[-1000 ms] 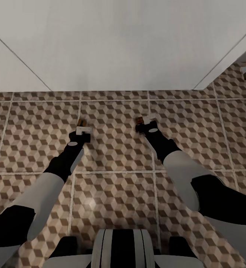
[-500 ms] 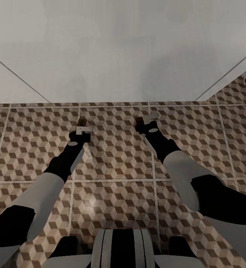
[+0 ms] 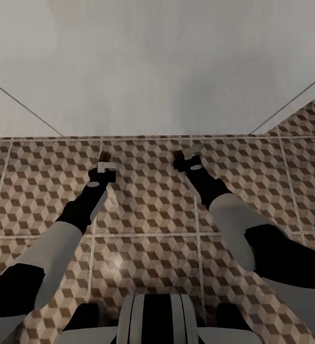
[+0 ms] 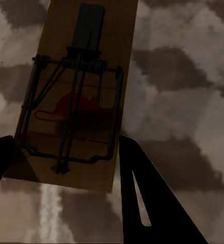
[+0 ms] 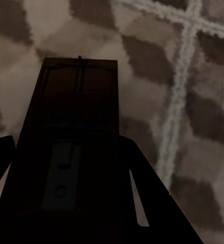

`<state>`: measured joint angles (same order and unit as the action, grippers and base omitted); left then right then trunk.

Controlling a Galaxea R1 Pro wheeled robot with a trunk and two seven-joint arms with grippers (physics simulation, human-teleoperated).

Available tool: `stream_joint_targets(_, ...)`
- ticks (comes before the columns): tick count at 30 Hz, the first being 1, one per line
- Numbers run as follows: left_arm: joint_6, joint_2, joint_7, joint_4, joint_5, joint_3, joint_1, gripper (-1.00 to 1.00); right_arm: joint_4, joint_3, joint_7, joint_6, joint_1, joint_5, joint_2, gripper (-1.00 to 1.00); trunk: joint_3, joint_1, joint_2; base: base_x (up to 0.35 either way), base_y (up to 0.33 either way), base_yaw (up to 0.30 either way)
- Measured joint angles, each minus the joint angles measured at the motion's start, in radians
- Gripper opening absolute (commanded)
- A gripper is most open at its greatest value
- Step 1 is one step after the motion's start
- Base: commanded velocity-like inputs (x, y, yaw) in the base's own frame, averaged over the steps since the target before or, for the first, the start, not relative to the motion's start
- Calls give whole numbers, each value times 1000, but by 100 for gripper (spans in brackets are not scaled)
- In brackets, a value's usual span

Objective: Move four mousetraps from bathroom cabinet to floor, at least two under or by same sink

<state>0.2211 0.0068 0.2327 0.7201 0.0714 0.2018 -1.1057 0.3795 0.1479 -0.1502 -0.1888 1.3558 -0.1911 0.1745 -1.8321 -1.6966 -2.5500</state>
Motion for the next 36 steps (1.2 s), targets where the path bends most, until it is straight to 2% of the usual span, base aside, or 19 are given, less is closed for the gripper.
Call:
stream_joint_targets(32, -2, 3, 0, -6, 0, 1, 0, -100, -1, 0, 1, 0, 0, 0, 0, -100, 0, 0, 0, 13, 0, 0)
stream_joint_targets(33, -2, 3, 0, -6, 0, 1, 0, -100, -2, 0, 1, 0, 0, 0, 0, 100, 0, 0, 0, 0, 0, 0)
stream_joint_targets(36, -2, 3, 0, -7, 0, 1, 0, -100, -5, 0, 2, 0, 0, 3, 0, 100, 0, 0, 0, 0, 0, 0)
